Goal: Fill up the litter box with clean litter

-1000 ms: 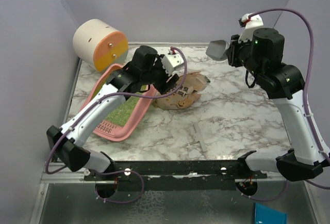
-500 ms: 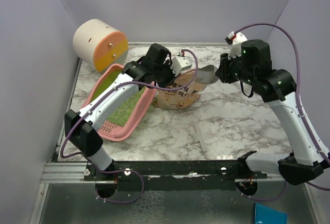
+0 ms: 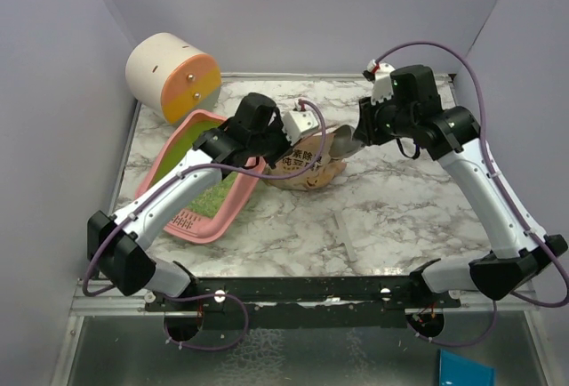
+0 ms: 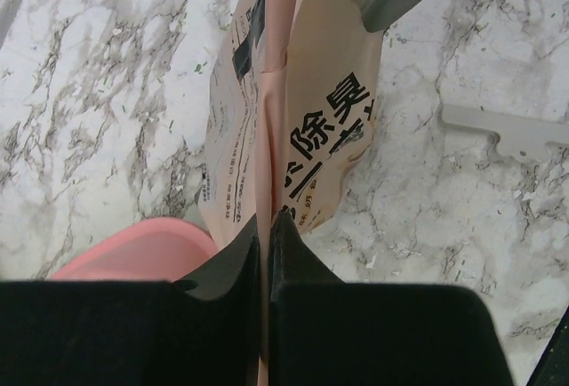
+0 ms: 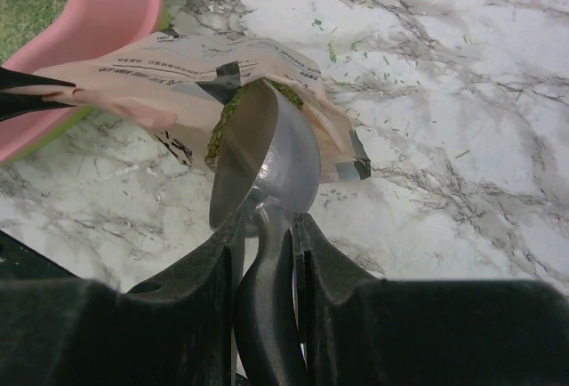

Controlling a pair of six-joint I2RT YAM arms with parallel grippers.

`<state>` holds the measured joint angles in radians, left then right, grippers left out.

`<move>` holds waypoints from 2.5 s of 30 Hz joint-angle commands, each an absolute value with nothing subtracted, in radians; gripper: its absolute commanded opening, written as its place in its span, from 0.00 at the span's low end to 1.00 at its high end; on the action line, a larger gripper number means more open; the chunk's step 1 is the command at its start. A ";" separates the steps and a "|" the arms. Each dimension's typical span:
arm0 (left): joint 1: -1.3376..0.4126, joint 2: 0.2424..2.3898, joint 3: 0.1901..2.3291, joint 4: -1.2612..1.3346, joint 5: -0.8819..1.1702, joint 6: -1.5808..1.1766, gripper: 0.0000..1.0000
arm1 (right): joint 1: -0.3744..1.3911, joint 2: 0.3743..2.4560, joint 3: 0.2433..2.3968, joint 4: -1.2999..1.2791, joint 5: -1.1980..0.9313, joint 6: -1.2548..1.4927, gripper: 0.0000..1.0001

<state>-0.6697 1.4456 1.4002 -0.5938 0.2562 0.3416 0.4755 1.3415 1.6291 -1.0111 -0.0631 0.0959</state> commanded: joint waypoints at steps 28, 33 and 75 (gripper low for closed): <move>-0.714 1.189 1.028 -0.208 0.435 0.164 0.00 | 0.479 1.491 1.407 -0.835 -0.035 0.071 0.01; -0.724 1.202 1.040 -0.206 0.431 0.162 0.00 | 0.509 1.485 1.324 -0.774 0.012 0.096 0.01; -0.753 1.361 1.099 -0.143 0.276 0.170 0.00 | 0.323 1.376 0.761 0.144 -0.668 0.578 0.01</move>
